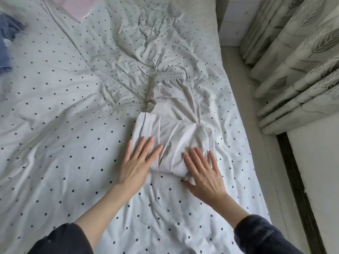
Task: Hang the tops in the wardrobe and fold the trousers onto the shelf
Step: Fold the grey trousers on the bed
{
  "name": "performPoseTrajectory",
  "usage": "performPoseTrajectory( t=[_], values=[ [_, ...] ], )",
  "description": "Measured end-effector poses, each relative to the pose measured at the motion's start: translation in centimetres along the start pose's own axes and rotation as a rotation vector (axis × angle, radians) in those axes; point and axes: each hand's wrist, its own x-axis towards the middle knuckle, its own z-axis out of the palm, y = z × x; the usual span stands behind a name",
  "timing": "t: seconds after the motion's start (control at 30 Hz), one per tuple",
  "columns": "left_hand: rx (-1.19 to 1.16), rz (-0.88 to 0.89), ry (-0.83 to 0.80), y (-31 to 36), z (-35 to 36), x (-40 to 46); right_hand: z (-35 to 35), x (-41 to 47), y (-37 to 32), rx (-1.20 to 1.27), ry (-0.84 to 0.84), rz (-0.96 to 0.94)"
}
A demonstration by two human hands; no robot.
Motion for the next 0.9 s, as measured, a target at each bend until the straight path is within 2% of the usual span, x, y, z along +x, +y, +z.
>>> performPoseTrajectory(
  t=[0.13,0.33,0.5,0.57,0.7,0.83,0.9],
  values=[
    [0.008,0.043,0.069,0.2,0.6,1.8,1.4,1.9,0.6,0.038,0.021,0.058],
    [-0.012,0.009,0.073,1.1,0.5,0.8,1.0,1.9,-0.2,0.025,-0.013,0.112],
    [-0.071,0.033,-0.003,3.7,-3.0,-2.5,-2.2,-1.9,-1.5,0.051,-0.112,0.089],
    [-0.096,0.023,-0.122,5.0,-3.5,-5.0,-3.6,-4.3,-2.4,0.056,-0.160,0.070],
    [-0.193,-0.005,-0.255,7.8,-6.8,-10.0,-6.6,-9.1,-5.1,0.064,-0.262,0.039],
    [-0.244,0.004,-0.726,8.7,-9.6,-12.1,-8.7,-12.0,-6.9,0.167,-0.458,-0.012],
    [-0.270,0.013,-0.875,9.1,-11.3,-12.8,-10.7,-12.5,-7.3,0.216,-0.661,-0.060]
  ],
)
